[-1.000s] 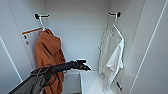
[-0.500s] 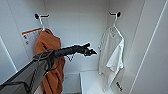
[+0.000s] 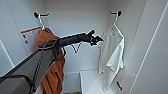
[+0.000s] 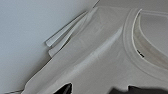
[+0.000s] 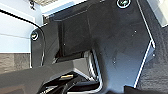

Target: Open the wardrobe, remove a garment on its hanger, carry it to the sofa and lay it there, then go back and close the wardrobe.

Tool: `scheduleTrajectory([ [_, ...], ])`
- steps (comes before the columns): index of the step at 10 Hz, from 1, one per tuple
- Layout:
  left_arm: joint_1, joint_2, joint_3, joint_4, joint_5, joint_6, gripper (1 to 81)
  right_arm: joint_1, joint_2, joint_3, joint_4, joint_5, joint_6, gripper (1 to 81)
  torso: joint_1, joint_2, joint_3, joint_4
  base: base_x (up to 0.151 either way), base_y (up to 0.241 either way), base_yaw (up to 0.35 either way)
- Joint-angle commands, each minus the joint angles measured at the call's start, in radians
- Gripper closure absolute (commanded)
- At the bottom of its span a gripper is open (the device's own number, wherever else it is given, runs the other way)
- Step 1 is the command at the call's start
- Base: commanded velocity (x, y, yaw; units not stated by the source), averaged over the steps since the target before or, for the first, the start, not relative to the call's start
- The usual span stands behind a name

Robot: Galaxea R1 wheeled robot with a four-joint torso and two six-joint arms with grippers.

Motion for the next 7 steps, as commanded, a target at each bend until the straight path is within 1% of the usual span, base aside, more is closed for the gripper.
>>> scheduleTrajectory([
  [1,-0.272,0.043,-0.054,-0.062,-0.017,-0.012,1.0,0.04,0.008,0.009,-0.001,-0.041,0.003,1.0,0.0,0.0,0.002,0.0,0.0,0.0,0.0],
  [2,-0.304,0.055,-0.068,-0.097,-0.018,-0.012,1.0,0.039,0.008,0.009,-0.001,-0.041,0.003,1.0,0.0,0.0,-0.022,0.0,0.0,0.0,0.0],
  [4,-0.344,0.07,-0.082,-0.177,-0.023,-0.012,1.0,0.037,0.008,0.009,-0.001,-0.041,0.003,1.0,0.001,0.001,-0.044,0.0,0.0,0.0,0.0],
  [5,-0.355,0.073,-0.082,-0.193,-0.038,-0.012,1.0,0.035,0.008,0.009,-0.001,-0.041,0.003,1.0,0.001,0.001,-0.045,-0.021,0.0,0.0,0.0],
  [6,-0.355,0.074,-0.074,-0.2,-0.041,-0.012,1.0,0.034,0.008,0.009,-0.001,-0.041,0.003,1.0,0.001,0.001,-0.045,-0.065,0.0,0.0,0.0],
  [7,-0.355,0.066,-0.045,-0.199,-0.043,-0.012,1.0,0.032,0.008,0.009,-0.001,-0.041,0.003,1.0,0.001,0.001,-0.044,-0.01,0.0,0.0,0.0],
])
